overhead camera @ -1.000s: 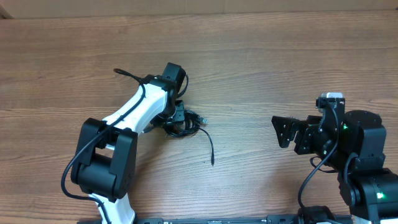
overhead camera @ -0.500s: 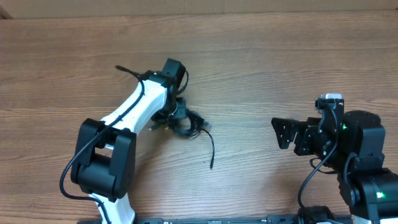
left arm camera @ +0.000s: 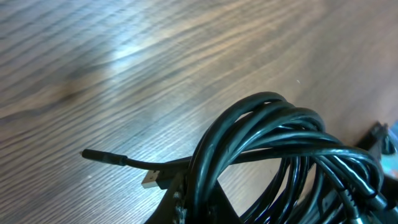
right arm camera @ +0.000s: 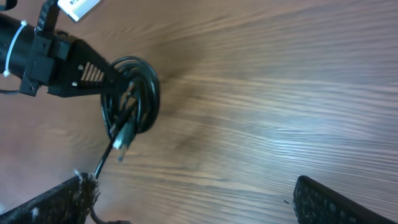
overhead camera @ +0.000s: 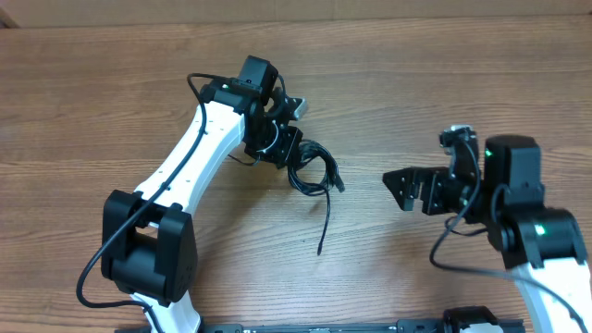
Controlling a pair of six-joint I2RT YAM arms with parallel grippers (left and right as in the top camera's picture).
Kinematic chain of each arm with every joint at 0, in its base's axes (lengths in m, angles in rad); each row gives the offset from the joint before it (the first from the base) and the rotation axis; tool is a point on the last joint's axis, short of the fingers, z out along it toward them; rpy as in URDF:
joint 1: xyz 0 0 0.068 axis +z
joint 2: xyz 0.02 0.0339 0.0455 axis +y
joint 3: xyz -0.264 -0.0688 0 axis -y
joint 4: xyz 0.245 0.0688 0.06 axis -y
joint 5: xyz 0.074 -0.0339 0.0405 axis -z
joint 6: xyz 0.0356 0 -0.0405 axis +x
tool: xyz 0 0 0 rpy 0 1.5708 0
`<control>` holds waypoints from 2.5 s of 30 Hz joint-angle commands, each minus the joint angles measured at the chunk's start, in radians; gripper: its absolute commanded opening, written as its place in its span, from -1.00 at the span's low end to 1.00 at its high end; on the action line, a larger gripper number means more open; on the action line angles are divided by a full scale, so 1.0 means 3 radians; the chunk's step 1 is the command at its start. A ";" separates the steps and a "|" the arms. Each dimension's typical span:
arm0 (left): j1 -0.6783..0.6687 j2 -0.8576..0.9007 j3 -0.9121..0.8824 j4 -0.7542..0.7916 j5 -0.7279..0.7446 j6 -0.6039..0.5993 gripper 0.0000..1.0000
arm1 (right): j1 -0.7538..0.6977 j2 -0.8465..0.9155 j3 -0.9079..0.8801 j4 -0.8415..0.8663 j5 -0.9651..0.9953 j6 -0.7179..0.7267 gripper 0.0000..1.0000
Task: Untangle cables
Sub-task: 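Bring the right gripper to the lifted bundle and grasp a loop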
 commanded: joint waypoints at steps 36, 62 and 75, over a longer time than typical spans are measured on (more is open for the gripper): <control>-0.0963 -0.0272 0.0511 0.0219 -0.0031 0.0191 -0.91 | 0.0015 0.0580 0.0069 0.0088 -0.0253 0.0047 -0.32; -0.0890 -0.0436 0.0511 0.0231 -0.0847 -0.0090 -0.92 | 0.0009 0.0579 0.0125 0.0282 -0.0342 0.0214 0.15; -0.0914 -0.0436 0.0512 0.0376 -0.0411 -0.0131 -0.92 | 0.0013 0.0571 0.0187 0.0127 -0.0598 0.0111 0.12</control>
